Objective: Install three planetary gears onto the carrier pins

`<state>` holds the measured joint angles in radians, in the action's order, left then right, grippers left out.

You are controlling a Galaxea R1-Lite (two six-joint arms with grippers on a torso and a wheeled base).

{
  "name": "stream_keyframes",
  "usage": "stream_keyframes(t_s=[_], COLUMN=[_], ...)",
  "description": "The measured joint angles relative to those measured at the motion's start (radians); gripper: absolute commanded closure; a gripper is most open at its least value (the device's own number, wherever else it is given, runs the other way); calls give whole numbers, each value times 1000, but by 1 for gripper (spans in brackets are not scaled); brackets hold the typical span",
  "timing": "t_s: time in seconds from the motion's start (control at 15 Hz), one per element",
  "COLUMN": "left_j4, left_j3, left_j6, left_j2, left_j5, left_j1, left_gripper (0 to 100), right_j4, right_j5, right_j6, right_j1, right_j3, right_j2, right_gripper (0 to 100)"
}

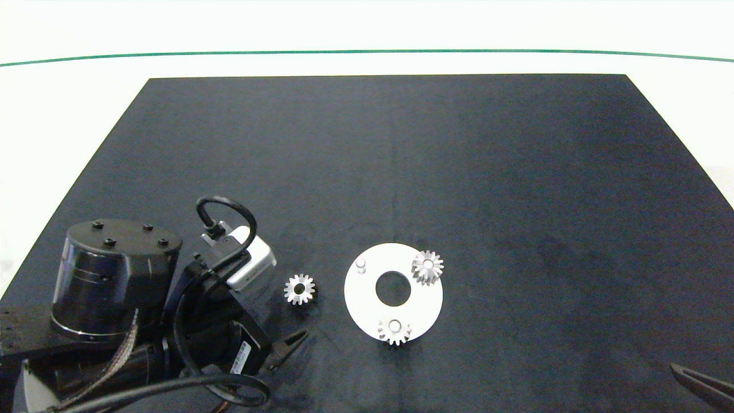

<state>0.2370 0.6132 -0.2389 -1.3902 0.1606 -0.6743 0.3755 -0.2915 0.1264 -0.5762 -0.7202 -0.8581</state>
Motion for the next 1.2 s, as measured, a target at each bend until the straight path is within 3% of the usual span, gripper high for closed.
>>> stream_keyframes(t_s=[0.27, 0.73, 1.2], left_j4=[89, 101, 122], left_j3=[0, 14, 22], left_j6=[0, -6, -6], left_j2=[-61, -126, -139], left_j5=[13, 16, 16], left_j1=[-7, 2, 6], left_gripper=[0, 0, 14], right_j4=[0, 0, 0], right_j5=[0, -6, -6], right_j6=[0, 0, 3], right_j1=[0, -1, -1], right_j3=[-1, -1, -1], right_j2=[1, 8, 12], right_gripper=[0, 0, 0])
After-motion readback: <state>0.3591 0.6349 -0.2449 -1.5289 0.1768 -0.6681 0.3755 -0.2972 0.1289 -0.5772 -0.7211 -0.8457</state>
